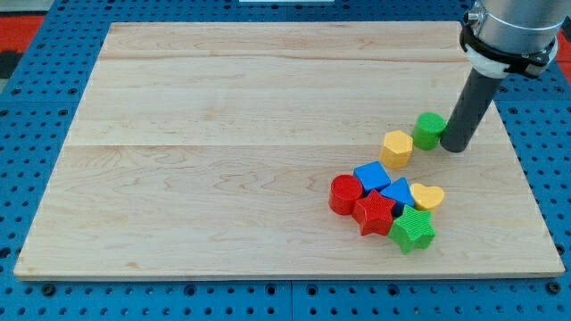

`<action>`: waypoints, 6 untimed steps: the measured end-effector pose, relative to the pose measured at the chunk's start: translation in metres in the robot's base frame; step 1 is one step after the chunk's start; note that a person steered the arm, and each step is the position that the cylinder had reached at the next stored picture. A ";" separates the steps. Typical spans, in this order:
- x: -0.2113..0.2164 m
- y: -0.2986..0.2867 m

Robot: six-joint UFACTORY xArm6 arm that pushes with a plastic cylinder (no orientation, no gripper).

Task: Push the green circle closer to the yellow hexagon

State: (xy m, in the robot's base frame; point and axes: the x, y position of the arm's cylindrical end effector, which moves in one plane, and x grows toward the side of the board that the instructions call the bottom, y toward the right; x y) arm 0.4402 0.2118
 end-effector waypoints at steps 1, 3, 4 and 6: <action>-0.057 0.024; -0.053 -0.023; -0.035 -0.041; -0.051 -0.041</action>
